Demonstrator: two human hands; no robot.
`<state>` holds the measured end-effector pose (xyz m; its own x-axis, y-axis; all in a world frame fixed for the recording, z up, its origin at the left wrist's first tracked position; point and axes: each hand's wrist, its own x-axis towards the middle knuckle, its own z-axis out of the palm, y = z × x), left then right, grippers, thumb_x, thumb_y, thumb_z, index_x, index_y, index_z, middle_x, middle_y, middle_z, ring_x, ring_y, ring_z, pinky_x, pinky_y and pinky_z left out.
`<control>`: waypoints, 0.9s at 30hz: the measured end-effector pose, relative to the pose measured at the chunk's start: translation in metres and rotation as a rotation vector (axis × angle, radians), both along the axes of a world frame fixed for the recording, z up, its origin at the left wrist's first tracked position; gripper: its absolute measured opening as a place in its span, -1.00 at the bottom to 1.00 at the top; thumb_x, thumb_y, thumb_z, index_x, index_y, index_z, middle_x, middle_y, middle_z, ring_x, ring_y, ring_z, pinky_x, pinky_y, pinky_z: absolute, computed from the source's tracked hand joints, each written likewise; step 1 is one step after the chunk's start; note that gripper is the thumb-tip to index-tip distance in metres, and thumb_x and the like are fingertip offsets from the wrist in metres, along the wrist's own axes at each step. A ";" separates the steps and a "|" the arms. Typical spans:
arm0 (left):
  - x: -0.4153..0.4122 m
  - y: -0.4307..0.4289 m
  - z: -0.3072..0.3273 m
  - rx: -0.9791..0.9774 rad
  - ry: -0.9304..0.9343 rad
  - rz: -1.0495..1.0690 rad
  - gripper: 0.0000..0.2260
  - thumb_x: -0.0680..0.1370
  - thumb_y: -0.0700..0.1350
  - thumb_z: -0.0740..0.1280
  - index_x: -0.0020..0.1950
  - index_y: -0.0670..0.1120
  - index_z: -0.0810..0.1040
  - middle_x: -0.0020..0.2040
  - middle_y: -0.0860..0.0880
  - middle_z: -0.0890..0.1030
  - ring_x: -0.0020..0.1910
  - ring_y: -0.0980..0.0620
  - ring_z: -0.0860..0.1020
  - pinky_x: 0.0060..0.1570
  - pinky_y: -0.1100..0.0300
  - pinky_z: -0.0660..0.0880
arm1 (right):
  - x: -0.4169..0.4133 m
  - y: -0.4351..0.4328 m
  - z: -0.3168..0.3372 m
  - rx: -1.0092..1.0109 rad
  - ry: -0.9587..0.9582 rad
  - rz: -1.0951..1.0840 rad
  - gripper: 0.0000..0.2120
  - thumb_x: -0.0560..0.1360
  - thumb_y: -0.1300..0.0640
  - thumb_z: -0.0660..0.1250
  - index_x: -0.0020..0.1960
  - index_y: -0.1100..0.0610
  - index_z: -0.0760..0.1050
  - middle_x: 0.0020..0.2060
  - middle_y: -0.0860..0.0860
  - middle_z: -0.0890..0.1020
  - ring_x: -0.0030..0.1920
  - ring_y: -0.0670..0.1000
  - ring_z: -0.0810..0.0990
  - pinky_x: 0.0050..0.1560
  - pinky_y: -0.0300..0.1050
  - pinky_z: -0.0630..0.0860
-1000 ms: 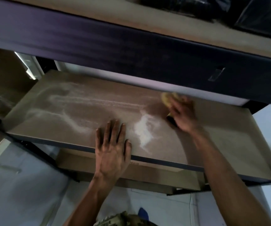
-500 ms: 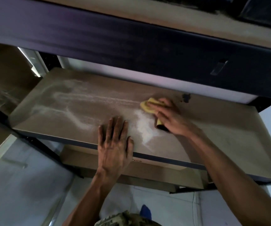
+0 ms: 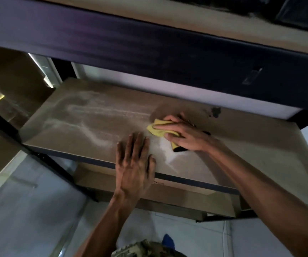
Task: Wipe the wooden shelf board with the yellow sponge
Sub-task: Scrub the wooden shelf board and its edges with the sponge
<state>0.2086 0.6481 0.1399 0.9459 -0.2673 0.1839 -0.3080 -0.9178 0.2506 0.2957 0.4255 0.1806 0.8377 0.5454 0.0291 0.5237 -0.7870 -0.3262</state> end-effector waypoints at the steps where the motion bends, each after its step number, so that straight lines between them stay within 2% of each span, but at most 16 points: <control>1: 0.000 0.000 0.001 -0.003 0.004 0.003 -0.45 0.63 0.14 -0.03 0.57 -0.06 0.26 0.59 -0.10 0.22 0.60 -0.12 0.13 0.53 -0.25 0.09 | 0.000 -0.006 0.002 0.043 0.002 0.015 -0.61 0.63 0.05 0.20 0.46 -0.10 0.40 0.21 -0.08 0.41 0.17 0.01 0.35 0.28 -0.01 0.22; 3: 0.000 -0.001 0.002 -0.001 0.011 0.014 -0.44 0.63 0.15 -0.04 0.58 -0.05 0.25 0.60 -0.09 0.21 0.60 -0.11 0.11 0.54 -0.24 0.07 | 0.011 -0.021 0.006 0.134 -0.073 -0.101 -0.62 0.61 0.15 0.25 0.42 -0.03 0.46 0.17 0.02 0.44 0.16 0.05 0.40 0.26 0.00 0.29; 5: 0.000 -0.001 0.002 0.003 0.017 0.015 -0.44 0.63 0.15 -0.05 0.58 -0.05 0.24 0.60 -0.09 0.20 0.60 -0.11 0.10 0.54 -0.23 0.07 | 0.029 -0.040 0.008 0.139 -0.188 -0.337 -0.62 0.61 0.16 0.26 0.42 -0.02 0.46 0.21 0.07 0.45 0.22 0.14 0.41 0.33 0.03 0.25; 8: 0.000 -0.001 0.002 -0.004 0.006 0.007 -0.44 0.63 0.14 -0.03 0.58 -0.06 0.24 0.60 -0.09 0.20 0.60 -0.11 0.10 0.54 -0.24 0.07 | 0.044 -0.049 0.002 0.017 -0.121 -0.537 -0.59 0.64 0.08 0.20 0.49 -0.02 0.36 0.41 0.07 0.38 0.42 0.10 0.31 0.44 -0.03 0.10; 10: 0.001 -0.001 0.001 -0.002 -0.001 0.002 -0.45 0.63 0.13 -0.03 0.58 -0.06 0.24 0.60 -0.09 0.21 0.60 -0.12 0.11 0.53 -0.24 0.08 | 0.040 -0.037 -0.003 0.005 -0.083 -0.498 -0.58 0.64 0.05 0.20 0.49 -0.07 0.35 0.38 0.05 0.38 0.40 0.10 0.34 0.44 0.01 0.15; 12: 0.001 -0.001 0.000 -0.002 -0.014 0.002 -0.45 0.63 0.13 -0.02 0.58 -0.07 0.26 0.59 -0.10 0.23 0.60 -0.12 0.14 0.52 -0.25 0.09 | 0.023 -0.017 -0.004 0.032 -0.040 -0.357 -0.58 0.63 0.02 0.22 0.48 -0.12 0.37 0.27 0.00 0.39 0.29 0.09 0.40 0.37 0.08 0.28; 15: 0.001 -0.001 0.000 -0.005 -0.028 -0.005 -0.46 0.63 0.12 0.00 0.56 -0.08 0.29 0.58 -0.11 0.25 0.59 -0.14 0.16 0.51 -0.27 0.12 | -0.008 0.003 -0.002 0.035 0.032 -0.183 -0.59 0.62 -0.01 0.21 0.46 -0.17 0.35 0.16 -0.10 0.34 0.15 -0.01 0.38 0.22 0.03 0.41; 18: 0.000 0.000 -0.001 -0.009 -0.016 -0.017 -0.46 0.63 0.12 0.00 0.57 -0.07 0.28 0.59 -0.11 0.24 0.59 -0.13 0.15 0.51 -0.26 0.11 | -0.032 0.002 0.006 0.004 0.038 -0.145 -0.60 0.63 -0.01 0.19 0.47 -0.16 0.35 0.22 -0.12 0.33 0.17 -0.04 0.38 0.24 0.03 0.42; 20: 0.000 0.001 -0.002 -0.006 -0.012 -0.010 -0.46 0.64 0.13 0.00 0.57 -0.06 0.26 0.59 -0.10 0.22 0.60 -0.12 0.11 0.53 -0.25 0.08 | -0.048 -0.014 0.011 0.037 0.016 -0.307 -0.59 0.63 -0.05 0.16 0.47 -0.21 0.33 0.34 -0.11 0.29 0.26 -0.01 0.40 0.26 0.06 0.46; 22: 0.000 0.001 -0.002 0.004 -0.003 0.001 -0.45 0.64 0.14 -0.02 0.59 -0.05 0.23 0.61 -0.09 0.18 0.61 -0.11 0.07 0.55 -0.22 0.02 | -0.066 -0.039 0.010 0.023 -0.048 -0.623 -0.58 0.62 -0.10 0.12 0.48 -0.21 0.31 0.44 -0.04 0.27 0.33 0.09 0.39 0.30 0.08 0.44; 25: 0.000 0.001 -0.003 0.019 0.017 -0.001 -0.44 0.65 0.16 -0.08 0.61 -0.03 0.13 0.63 -0.07 0.08 0.62 -0.10 -0.02 0.57 -0.19 -0.08 | -0.099 -0.045 -0.001 -0.072 -0.006 -1.112 -0.52 0.61 -0.13 0.09 0.52 -0.11 0.22 0.46 0.18 0.24 0.43 0.31 0.23 0.40 0.24 0.22; 27: 0.000 0.001 -0.003 0.019 0.021 -0.005 -0.43 0.65 0.16 -0.10 0.62 -0.04 0.13 0.63 -0.07 0.08 0.62 -0.11 -0.01 0.56 -0.21 -0.05 | -0.110 -0.021 -0.010 -0.073 0.049 -1.243 -0.48 0.62 -0.10 0.11 0.55 -0.06 0.15 0.46 0.24 0.20 0.45 0.40 0.15 0.43 0.31 0.12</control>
